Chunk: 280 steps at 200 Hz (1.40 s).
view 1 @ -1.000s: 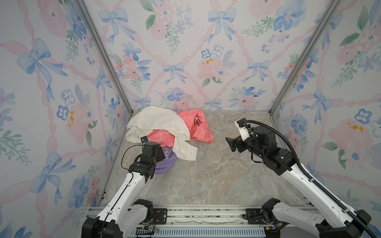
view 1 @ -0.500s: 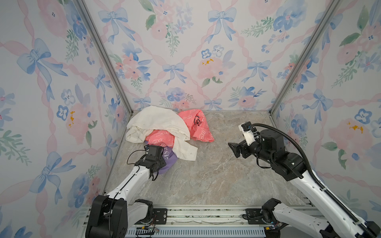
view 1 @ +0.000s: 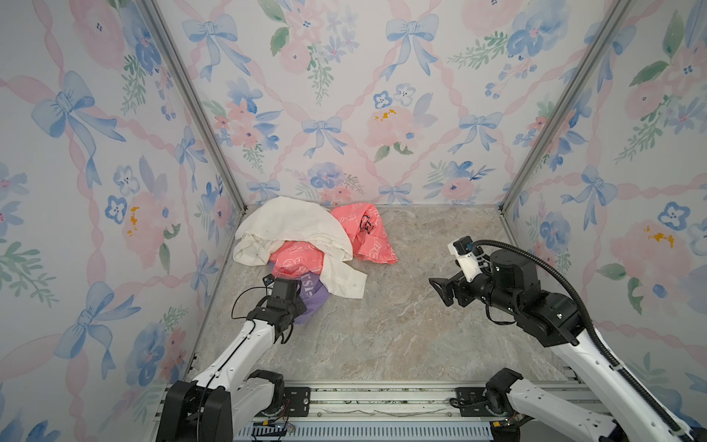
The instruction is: Pick out a specific cloth from the pile
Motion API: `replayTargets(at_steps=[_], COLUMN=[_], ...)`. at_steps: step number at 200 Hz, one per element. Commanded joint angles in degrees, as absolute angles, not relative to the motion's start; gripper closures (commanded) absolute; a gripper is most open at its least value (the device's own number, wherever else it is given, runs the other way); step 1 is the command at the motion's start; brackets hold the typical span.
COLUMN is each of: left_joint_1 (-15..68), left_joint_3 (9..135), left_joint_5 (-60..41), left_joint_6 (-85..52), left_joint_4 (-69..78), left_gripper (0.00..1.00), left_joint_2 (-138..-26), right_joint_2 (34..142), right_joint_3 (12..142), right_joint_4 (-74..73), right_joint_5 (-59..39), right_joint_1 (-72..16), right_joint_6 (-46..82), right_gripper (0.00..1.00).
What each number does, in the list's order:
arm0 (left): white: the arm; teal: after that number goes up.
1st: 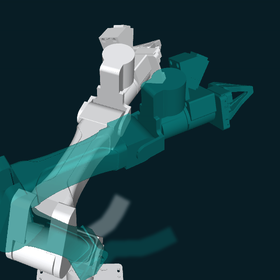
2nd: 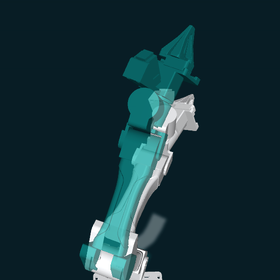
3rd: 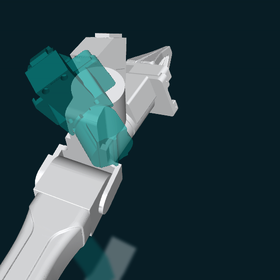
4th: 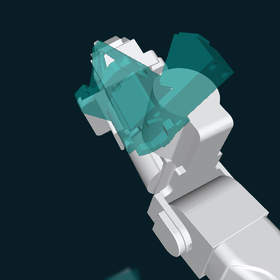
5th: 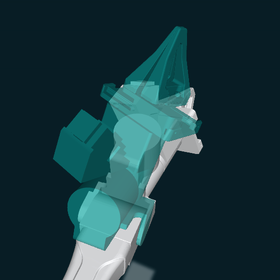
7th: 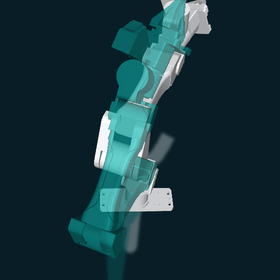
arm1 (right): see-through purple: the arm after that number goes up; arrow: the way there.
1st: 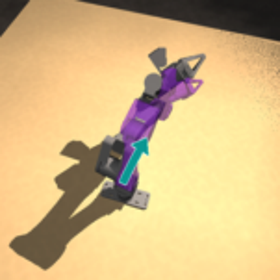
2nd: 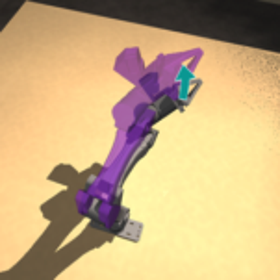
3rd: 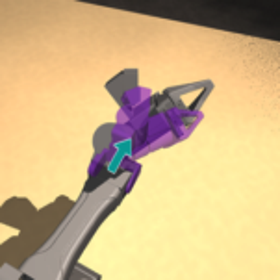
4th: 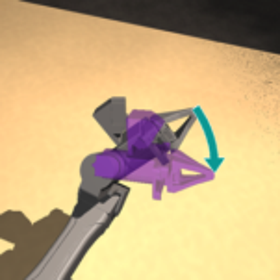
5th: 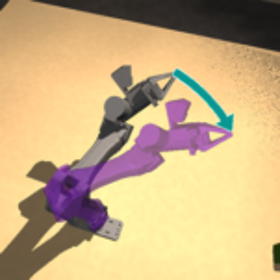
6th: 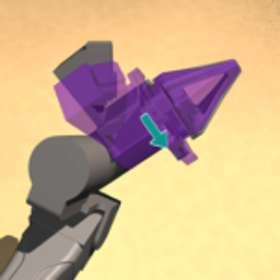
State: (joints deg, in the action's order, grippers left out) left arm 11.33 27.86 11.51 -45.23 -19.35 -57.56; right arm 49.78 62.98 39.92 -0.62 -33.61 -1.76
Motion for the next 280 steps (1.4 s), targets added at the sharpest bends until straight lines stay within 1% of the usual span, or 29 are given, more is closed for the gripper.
replayTargets(at_steps=[1,16,51,75,115,196,234,280], left_joint_1=[11.51,11.49,11.51,11.48,11.50,11.46,11.51,11.49], left_joint_3=[28.37,28.23,27.86,30.52,40.74,55.32,64.30,73.71], left_joint_5=[12.12,12.08,11.02,10.29,12.45,16.40,18.52,17.70], left_joint_6=[-46.40,-46.41,-47.55,-46.74,-40.67,-36.53,-34.31,-30.56], left_joint_4=[-18.83,-19.06,-20.12,-20.75,-20.74,-20.65,-20.62,-20.67], left_gripper=[1.00,1.00,1.00,1.00,1.00,1.00,1.00,1.00], left_joint_2=[-54.11,-52.89,-53.03,-53.38,-52.33,-52.34,-54.79,-57.52], right_joint_2=[49.20,49.12,49.35,49.35,49.65,51.40,51.50,51.94], right_joint_3=[63.23,62.22,62.14,62.63,63.55,65.38,65.19,65.86], right_joint_4=[42.71,42.55,41.51,41.81,42.77,42.29,41.15,42.60], right_joint_5=[-1.40,-1.01,-1.94,-2.05,-0.05,2.93,7.46,11.25], right_joint_1=[-34.32,-34.36,-34.35,-34.31,-34.35,-34.36,-34.36,-34.27], right_joint_6=[-3.39,-4.26,-0.91,-2.15,-3.41,-3.48,-2.99,-2.09], right_gripper=[0.03,0.03,0.03,0.03,0.03,0.03,0.03,0.03])
